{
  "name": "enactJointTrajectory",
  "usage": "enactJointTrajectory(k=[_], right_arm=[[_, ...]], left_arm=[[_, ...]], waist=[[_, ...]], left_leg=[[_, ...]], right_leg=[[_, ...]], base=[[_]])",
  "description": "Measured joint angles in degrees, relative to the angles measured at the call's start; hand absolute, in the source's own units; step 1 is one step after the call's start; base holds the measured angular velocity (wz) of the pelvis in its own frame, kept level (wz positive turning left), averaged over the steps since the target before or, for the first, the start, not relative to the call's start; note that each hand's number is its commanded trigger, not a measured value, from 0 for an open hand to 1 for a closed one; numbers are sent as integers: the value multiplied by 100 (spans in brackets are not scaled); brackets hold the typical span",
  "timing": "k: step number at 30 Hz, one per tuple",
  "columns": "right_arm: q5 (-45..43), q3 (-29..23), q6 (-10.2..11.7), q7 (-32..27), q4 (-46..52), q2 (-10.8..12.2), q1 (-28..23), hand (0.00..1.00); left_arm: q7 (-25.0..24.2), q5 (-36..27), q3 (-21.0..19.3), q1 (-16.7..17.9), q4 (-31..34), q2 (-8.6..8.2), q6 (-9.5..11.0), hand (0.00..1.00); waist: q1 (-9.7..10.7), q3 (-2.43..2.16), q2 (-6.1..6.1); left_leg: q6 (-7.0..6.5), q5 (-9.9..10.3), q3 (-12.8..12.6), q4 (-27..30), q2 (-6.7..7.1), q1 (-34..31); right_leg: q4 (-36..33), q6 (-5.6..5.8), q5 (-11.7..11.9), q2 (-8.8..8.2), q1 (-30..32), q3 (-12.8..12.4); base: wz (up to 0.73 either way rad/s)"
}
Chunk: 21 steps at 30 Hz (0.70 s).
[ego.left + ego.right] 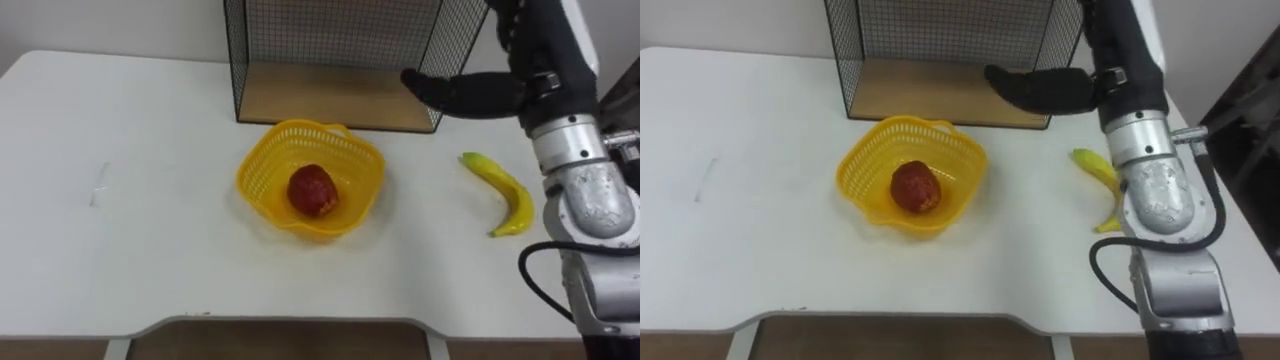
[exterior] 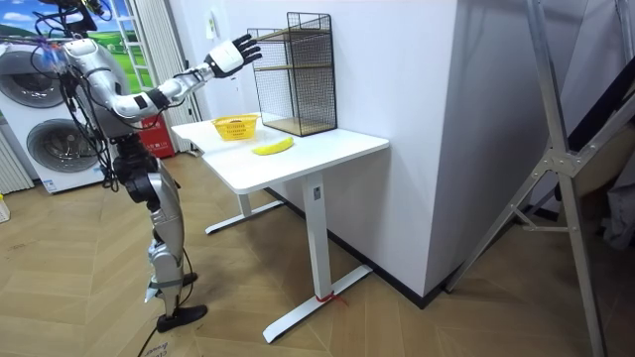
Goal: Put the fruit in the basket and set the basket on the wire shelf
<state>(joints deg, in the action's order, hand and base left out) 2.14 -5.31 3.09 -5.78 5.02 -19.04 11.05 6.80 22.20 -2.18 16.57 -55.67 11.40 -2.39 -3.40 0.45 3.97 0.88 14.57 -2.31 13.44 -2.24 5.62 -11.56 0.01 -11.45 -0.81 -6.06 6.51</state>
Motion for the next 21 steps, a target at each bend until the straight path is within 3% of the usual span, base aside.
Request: enactJointTrajectory(k=[5,13,21], right_arm=[[-182,-210,-2,-453,-388,-16,-2,0],[-238,-254,-66,-598,-1132,-135,0,0],[-156,-275,-83,-529,-1937,-226,9,0]], left_arm=[[0,-1,-129,-11,-5,25,-20,0],[-114,-3,-160,-4,-4,28,-135,0],[-204,-5,-165,37,-6,28,-150,0]], waist=[[62,30,56],[146,-38,155],[147,-11,79]], left_leg=[[1,-5,-5,1,-1,-13],[1,-4,6,27,0,9],[2,-8,8,22,0,-4]], right_leg=[[0,0,0,3,9,-12],[1,0,1,-2,-49,17],[-16,-4,4,-5,-55,22]], base=[[0],[0],[0]])
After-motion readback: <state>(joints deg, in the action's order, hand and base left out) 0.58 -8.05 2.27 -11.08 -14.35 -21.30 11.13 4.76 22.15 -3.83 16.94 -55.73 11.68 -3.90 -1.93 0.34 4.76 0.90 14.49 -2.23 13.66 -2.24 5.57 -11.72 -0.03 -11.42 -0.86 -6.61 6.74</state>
